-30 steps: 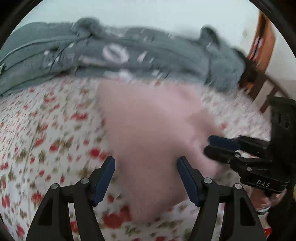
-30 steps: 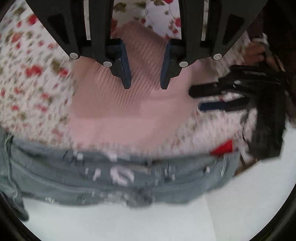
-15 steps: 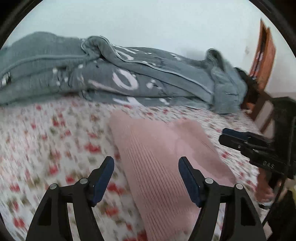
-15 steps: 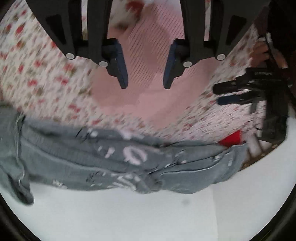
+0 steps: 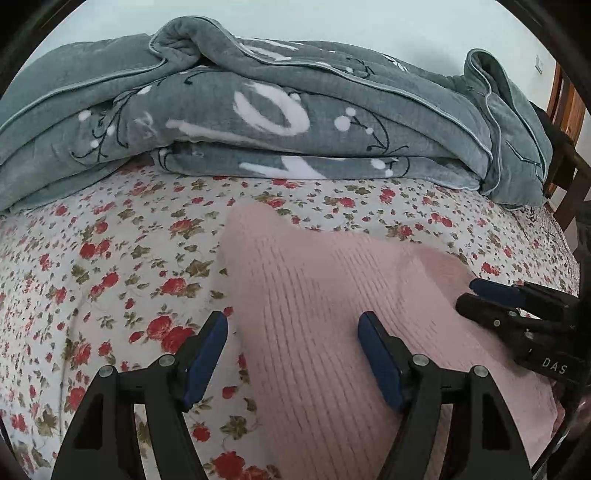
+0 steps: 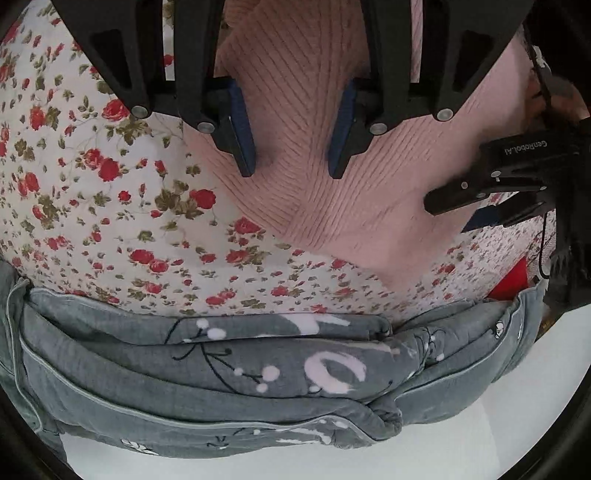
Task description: Fold small clothes
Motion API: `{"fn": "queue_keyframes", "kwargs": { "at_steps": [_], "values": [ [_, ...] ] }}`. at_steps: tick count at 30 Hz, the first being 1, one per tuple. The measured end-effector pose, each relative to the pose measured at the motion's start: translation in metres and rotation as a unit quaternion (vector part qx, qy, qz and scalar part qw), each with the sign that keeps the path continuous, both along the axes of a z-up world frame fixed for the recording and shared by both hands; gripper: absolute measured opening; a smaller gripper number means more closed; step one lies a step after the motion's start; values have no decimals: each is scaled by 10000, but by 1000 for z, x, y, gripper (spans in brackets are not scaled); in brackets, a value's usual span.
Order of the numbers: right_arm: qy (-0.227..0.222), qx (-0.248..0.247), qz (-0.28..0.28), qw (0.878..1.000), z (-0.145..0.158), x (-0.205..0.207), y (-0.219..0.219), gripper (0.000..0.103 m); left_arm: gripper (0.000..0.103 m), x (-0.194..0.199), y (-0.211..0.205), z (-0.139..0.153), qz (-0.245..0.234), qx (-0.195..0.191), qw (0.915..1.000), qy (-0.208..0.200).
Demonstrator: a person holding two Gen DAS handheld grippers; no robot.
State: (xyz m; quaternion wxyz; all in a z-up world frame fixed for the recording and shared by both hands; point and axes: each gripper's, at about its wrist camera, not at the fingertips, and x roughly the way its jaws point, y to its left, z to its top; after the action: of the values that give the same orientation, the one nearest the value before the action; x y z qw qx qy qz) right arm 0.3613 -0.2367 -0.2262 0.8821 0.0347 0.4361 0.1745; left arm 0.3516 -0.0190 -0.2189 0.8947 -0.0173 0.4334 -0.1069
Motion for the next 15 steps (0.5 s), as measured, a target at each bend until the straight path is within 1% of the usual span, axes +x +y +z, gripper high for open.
{"fn": "queue_keyframes", "kwargs": {
  "at_steps": [5,9,11,12,13,14,15],
  "values": [
    [-142,-34,-136,9998,23,-26,-6,40,71,-16,5,18,66,53,9999,-54],
    [-148,144,-267,9994,47,-60,-17,41,71,-44,5,43,80,36,9999,-115],
    [-193,124,-379,9990,60,-80,-20,45,71,-62,4,55,69,15,9998,-164],
    [-226,94,-421,9988,65,-87,-21,49,71,-75,2,64,61,2,9998,-200],
    [-281,10,-531,9982,75,-102,-22,55,71,-86,0,70,58,-18,9997,-222],
    [-294,-64,-623,9976,80,-111,-22,60,71,-97,-1,76,69,-35,9997,-243],
    [-293,-151,-734,9968,86,-120,-23,69,71,-106,-1,80,79,-49,9996,-259]
  ]
}}
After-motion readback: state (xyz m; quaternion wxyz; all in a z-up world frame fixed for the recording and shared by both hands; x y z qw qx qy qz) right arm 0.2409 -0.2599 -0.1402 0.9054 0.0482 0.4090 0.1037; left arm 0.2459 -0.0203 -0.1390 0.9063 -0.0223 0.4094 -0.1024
